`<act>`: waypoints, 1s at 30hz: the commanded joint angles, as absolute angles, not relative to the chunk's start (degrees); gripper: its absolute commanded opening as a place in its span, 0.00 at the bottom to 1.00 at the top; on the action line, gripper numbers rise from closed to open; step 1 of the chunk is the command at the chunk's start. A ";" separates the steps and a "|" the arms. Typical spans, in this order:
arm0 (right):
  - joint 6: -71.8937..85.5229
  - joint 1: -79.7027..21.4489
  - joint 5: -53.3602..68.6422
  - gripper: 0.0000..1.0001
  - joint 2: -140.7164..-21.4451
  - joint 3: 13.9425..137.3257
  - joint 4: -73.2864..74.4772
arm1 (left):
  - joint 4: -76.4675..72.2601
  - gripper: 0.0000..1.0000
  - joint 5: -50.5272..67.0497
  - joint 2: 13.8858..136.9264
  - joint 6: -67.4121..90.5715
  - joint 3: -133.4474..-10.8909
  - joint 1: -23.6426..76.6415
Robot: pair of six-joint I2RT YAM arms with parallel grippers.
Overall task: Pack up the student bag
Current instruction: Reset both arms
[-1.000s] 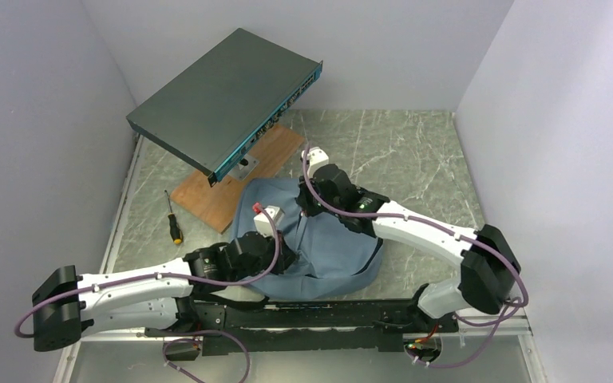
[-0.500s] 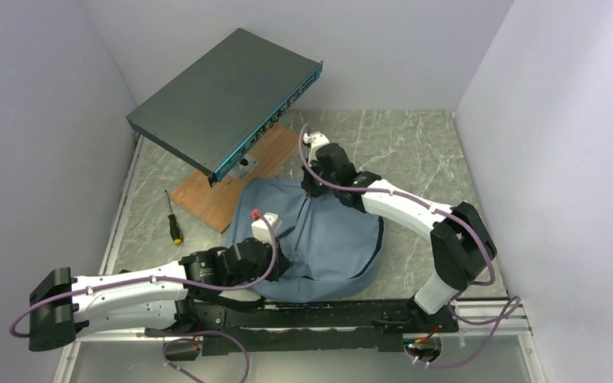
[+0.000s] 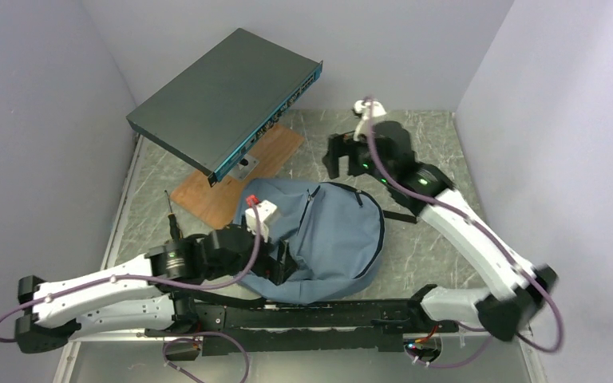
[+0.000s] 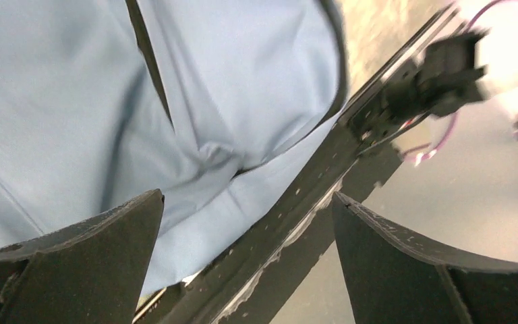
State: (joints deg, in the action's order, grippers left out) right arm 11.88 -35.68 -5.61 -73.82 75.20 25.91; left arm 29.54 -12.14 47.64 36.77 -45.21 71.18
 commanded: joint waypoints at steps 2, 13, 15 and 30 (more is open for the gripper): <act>14.69 -35.77 -14.56 1.00 -57.85 78.71 39.68 | 34.89 1.00 -20.85 41.84 27.56 -57.05 71.28; 16.67 -35.77 -21.83 1.00 -41.45 90.13 48.39 | 41.11 1.00 -37.32 34.12 14.73 -75.55 71.28; 16.53 -35.77 -23.51 1.00 -41.00 92.01 49.69 | 41.36 1.00 -38.51 32.25 14.15 -76.45 71.25; 15.70 -35.77 -25.42 1.00 -38.08 89.86 48.59 | 46.71 1.00 -43.92 29.26 14.17 -79.19 71.28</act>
